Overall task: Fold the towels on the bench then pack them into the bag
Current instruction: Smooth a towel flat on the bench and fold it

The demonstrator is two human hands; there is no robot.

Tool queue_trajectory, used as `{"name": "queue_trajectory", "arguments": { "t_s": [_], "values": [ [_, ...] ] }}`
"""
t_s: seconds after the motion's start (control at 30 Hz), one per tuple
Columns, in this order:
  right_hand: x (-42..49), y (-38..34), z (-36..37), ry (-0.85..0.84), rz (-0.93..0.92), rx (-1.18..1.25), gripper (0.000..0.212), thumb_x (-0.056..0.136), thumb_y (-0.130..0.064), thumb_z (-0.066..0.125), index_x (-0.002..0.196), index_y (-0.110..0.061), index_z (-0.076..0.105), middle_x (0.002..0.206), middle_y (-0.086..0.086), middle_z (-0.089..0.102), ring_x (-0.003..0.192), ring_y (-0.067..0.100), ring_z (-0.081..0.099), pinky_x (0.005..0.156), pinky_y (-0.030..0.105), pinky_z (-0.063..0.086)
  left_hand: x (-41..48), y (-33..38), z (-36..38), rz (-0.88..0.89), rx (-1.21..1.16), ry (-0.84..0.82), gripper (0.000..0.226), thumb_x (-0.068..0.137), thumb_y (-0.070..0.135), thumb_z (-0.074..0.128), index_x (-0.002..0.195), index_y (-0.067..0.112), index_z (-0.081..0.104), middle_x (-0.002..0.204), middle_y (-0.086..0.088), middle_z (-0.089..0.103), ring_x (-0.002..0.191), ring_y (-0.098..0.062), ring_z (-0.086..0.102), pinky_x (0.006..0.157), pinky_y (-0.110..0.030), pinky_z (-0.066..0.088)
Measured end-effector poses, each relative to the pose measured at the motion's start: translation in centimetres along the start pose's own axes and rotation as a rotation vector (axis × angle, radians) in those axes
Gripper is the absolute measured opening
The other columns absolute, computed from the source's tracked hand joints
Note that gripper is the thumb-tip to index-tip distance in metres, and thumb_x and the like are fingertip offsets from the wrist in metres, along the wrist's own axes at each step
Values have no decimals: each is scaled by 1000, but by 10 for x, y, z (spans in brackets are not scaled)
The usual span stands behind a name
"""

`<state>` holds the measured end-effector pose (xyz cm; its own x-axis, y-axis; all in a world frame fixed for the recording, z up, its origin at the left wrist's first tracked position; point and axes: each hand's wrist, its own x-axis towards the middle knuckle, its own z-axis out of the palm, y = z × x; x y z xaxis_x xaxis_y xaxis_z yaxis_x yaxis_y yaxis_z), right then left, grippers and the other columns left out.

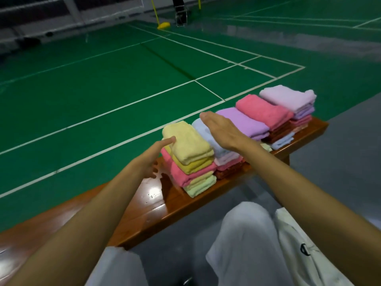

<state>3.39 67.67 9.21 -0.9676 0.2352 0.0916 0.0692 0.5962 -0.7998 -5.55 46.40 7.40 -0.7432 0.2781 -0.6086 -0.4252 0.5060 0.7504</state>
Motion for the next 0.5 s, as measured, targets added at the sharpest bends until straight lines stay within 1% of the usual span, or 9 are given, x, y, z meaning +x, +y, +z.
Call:
{"name": "queue_trajectory", "arguments": {
  "t_s": [0.07, 0.1, 0.17, 0.2, 0.27, 0.3, 0.33, 0.43, 0.5],
  "values": [
    [-1, 1, 11, -36, -14, -58, 68, 97, -67, 28, 142, -23, 53, 151, 4, 51, 140, 24, 42, 116, 37, 30, -1, -5, -1, -55, 14, -28, 117, 71, 75, 68, 158, 10, 25, 155, -21, 37, 140, -43, 39, 117, -57, 32],
    [0, 1, 16, -54, -19, -97, 71, 96, -69, 29, 144, -22, 51, 152, 4, 49, 142, 25, 40, 117, 40, 30, -2, -6, 0, -65, 5, -51, 115, 67, 76, 68, 152, 6, 34, 147, -20, 45, 131, -41, 47, 111, -54, 39],
    [5, 1, 26, -94, -21, -202, 64, 103, -59, 37, 154, -19, 41, 162, 4, 37, 151, 24, 28, 122, 40, 24, -1, -8, -1, -83, -58, -96, 107, 62, 75, 68, 137, 1, 51, 127, -18, 58, 110, -35, 57, 91, -45, 49],
    [7, 0, 31, -124, -32, -246, 64, 105, -54, 40, 157, -18, 35, 165, 5, 31, 154, 23, 23, 122, 40, 22, 2, -9, -2, -93, -93, -114, 102, 62, 75, 69, 131, 1, 55, 121, -17, 61, 105, -34, 59, 86, -43, 50],
    [12, -2, 40, -198, -66, -339, 67, 105, -51, 44, 160, -17, 27, 169, 5, 22, 155, 23, 18, 123, 39, 21, 9, -8, -1, -103, -153, -141, 92, 68, 74, 70, 123, 1, 60, 118, -17, 64, 105, -34, 61, 91, -45, 52],
    [14, -1, 45, -233, -82, -385, 69, 105, -50, 44, 161, -17, 24, 169, 6, 19, 156, 23, 18, 123, 38, 21, 12, -7, 1, -96, -188, -150, 83, 72, 72, 69, 118, 3, 63, 115, -16, 66, 104, -33, 62, 94, -45, 51],
    [14, 0, 50, -254, -90, -431, 69, 105, -50, 43, 162, -17, 21, 170, 7, 16, 156, 23, 18, 123, 38, 21, 13, -5, 4, -85, -219, -163, 73, 78, 70, 68, 113, 6, 65, 109, -13, 68, 101, -31, 63, 94, -43, 51],
    [8, 8, 61, -220, -98, -548, 66, 107, -49, 35, 163, -19, 16, 171, 9, 12, 155, 25, 17, 123, 40, 17, 18, 1, 11, -78, -280, -177, 49, 88, 59, 67, 106, 13, 66, 94, -9, 70, 91, -27, 63, 81, -39, 50],
    [2, 12, 66, -175, -117, -586, 65, 108, -48, 32, 164, -19, 15, 171, 9, 12, 155, 26, 17, 124, 42, 15, 23, 3, 14, -82, -315, -200, 44, 89, 56, 68, 104, 15, 65, 85, -8, 75, 90, -26, 63, 75, -38, 48]
  ]
}}
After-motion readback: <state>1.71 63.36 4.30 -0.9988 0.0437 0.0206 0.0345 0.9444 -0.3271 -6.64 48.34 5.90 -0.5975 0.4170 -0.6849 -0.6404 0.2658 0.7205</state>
